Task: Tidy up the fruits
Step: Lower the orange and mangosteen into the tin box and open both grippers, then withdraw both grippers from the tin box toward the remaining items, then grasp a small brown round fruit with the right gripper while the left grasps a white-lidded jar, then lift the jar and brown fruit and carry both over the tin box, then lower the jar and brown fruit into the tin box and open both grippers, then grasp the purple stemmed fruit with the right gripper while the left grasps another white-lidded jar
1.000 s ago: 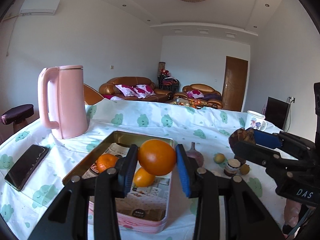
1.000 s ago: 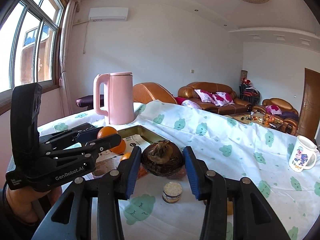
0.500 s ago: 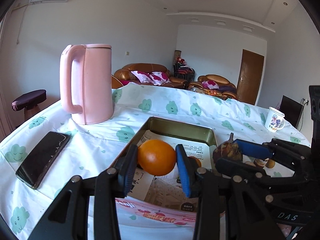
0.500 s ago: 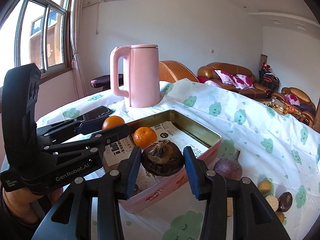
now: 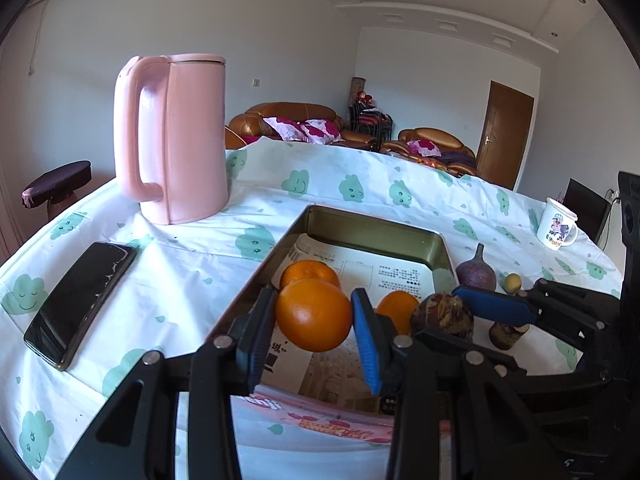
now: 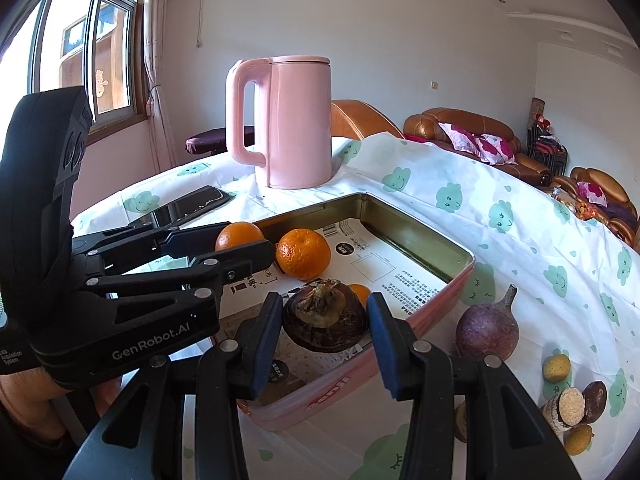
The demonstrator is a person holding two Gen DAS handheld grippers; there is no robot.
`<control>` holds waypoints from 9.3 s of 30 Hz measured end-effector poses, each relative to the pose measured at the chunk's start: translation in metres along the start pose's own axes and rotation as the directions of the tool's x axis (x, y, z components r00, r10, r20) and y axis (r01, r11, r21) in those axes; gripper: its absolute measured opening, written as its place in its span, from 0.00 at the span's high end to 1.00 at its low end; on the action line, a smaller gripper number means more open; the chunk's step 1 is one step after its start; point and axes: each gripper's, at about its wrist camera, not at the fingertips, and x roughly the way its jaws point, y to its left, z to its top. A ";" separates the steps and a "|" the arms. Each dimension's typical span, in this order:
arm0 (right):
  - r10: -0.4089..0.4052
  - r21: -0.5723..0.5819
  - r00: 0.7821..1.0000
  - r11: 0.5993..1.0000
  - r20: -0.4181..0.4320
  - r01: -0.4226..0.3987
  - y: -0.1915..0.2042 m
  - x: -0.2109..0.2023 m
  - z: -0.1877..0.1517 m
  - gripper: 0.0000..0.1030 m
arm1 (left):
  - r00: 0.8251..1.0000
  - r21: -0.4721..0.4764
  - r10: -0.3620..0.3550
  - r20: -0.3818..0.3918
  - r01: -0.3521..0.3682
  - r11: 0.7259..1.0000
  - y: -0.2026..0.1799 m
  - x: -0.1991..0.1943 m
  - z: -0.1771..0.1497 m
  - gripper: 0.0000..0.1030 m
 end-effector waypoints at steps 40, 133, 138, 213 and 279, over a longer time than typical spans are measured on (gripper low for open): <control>-0.255 0.307 0.954 0.906 -0.157 0.292 -0.165 -0.090 -0.079 0.48 | 0.978 0.272 -0.193 -0.078 0.208 0.940 -0.162 0.015 -0.002 0.22; -0.342 0.245 0.916 0.925 0.212 0.289 -0.134 -0.155 -0.080 0.69 | 0.956 0.243 -0.212 0.202 0.161 0.957 -0.150 -0.028 -0.003 0.66; -0.357 0.243 0.906 0.922 0.227 0.303 -0.132 -0.159 -0.081 0.69 | 0.953 0.244 -0.209 0.219 0.154 0.958 -0.150 -0.031 -0.004 0.66; -0.241 0.055 0.971 0.969 0.012 0.240 -0.086 -0.075 -0.044 0.47 | 0.990 -0.005 -0.055 0.129 0.057 0.998 -0.022 -0.014 0.020 0.19; -0.486 0.419 0.874 0.791 -0.013 0.446 -0.200 -0.128 -0.075 0.47 | 0.895 0.275 -0.277 -0.350 0.381 0.883 -0.239 0.090 -0.001 0.64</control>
